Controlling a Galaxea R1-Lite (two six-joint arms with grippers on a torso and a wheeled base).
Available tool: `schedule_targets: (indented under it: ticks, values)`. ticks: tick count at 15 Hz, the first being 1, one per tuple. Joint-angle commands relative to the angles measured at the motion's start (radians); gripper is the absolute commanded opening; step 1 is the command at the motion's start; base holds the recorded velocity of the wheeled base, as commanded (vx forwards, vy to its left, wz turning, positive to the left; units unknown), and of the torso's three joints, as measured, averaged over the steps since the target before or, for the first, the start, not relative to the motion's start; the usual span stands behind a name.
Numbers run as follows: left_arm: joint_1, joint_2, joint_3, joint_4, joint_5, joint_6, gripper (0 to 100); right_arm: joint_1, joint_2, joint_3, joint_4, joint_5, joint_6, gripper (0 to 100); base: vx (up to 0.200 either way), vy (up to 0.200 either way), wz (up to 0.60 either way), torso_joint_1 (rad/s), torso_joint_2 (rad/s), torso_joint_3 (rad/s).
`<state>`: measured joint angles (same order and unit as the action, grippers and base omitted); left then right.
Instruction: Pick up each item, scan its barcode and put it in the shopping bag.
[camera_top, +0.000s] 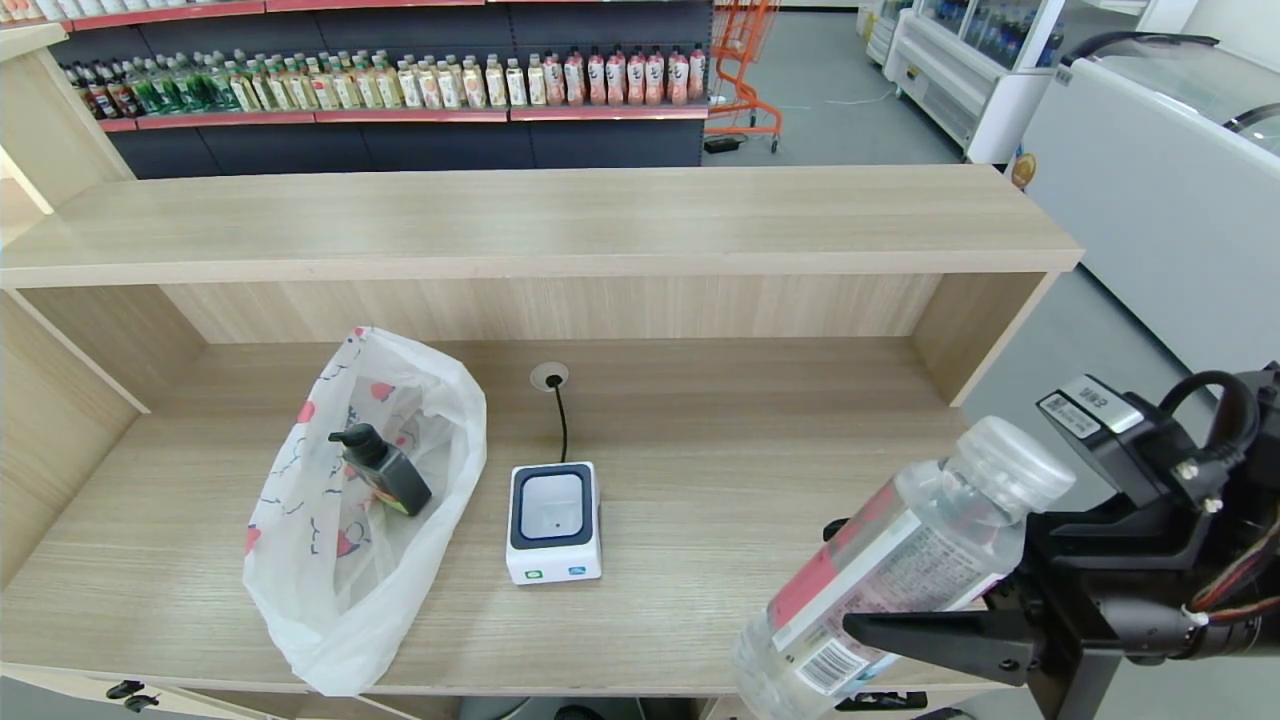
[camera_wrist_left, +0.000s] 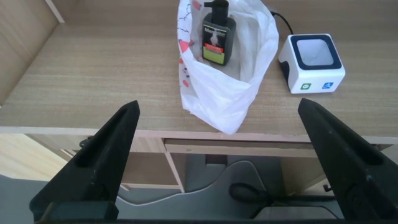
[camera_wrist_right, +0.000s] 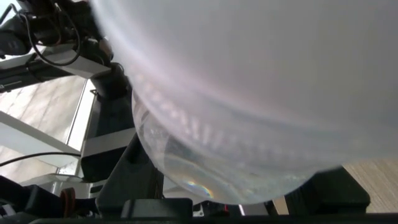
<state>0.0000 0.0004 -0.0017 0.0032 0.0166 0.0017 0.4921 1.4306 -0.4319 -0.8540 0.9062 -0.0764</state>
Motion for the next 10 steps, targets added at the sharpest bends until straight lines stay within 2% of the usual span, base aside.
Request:
schedule_targets:
  ticks: [1,7,9,10]
  values:
    - [0.0,0.0,0.0,0.0,0.0,0.0,100,0.0,-0.001,-0.001,0.0,0.0,0.0,0,0.0,0.0,0.0,0.0,0.0,0.0]
    - [0.0,0.0,0.0,0.0,0.0,0.0,100,-0.04,-0.013,-0.022,-0.008,-0.009,-0.014,0,0.0,0.0,0.0,0.0,0.0,0.0]
    - [0.0,0.0,0.0,0.0,0.0,0.0,100,-0.076,0.008,-0.048,-0.019,-0.113,-0.151,0,0.0,0.0,0.0,0.0,0.0,0.0]
    - [0.0,0.0,0.0,0.0,0.0,0.0,100,-0.11,0.039,-0.07,-0.023,-0.224,-0.344,0,0.0,0.0,0.0,0.0,0.0,0.0]
